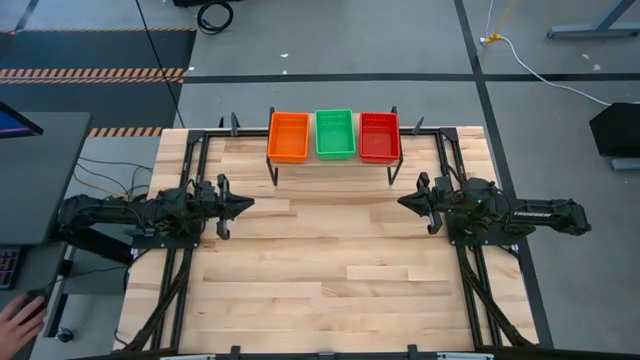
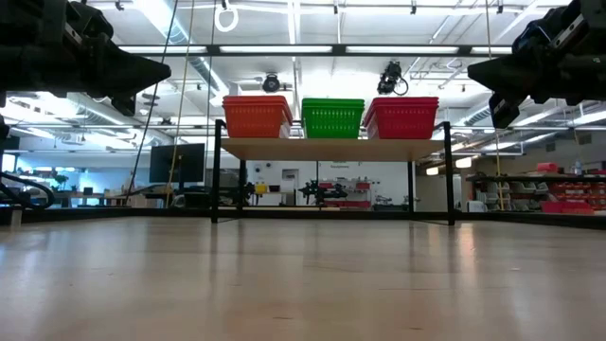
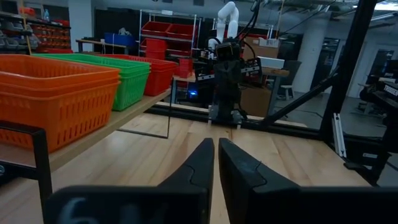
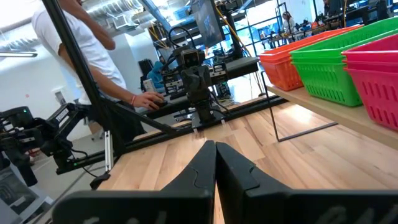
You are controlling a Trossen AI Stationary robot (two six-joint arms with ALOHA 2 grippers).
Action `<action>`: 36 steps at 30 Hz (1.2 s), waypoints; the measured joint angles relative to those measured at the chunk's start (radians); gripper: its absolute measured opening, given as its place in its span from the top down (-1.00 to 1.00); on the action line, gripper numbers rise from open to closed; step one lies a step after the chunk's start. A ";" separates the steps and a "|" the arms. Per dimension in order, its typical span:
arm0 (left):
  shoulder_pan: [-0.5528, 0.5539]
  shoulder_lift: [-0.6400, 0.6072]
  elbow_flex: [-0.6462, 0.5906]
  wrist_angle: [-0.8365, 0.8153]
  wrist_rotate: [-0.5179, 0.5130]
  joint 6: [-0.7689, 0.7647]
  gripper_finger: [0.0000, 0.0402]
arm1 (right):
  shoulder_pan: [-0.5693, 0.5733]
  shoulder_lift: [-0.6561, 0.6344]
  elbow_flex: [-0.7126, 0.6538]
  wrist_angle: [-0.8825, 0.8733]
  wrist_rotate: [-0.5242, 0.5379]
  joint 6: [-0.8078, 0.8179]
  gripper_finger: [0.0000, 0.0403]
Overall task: Stack baskets on shelf by color
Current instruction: Return to Home Position
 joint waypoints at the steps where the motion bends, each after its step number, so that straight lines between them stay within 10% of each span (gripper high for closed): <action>1: 0.000 0.000 0.000 0.000 0.000 0.000 0.85 | 0.000 0.000 0.000 0.000 0.000 0.000 0.94; 36: 0.000 0.000 0.000 0.000 0.000 0.000 0.86 | 0.000 0.000 0.000 0.000 0.000 0.000 0.94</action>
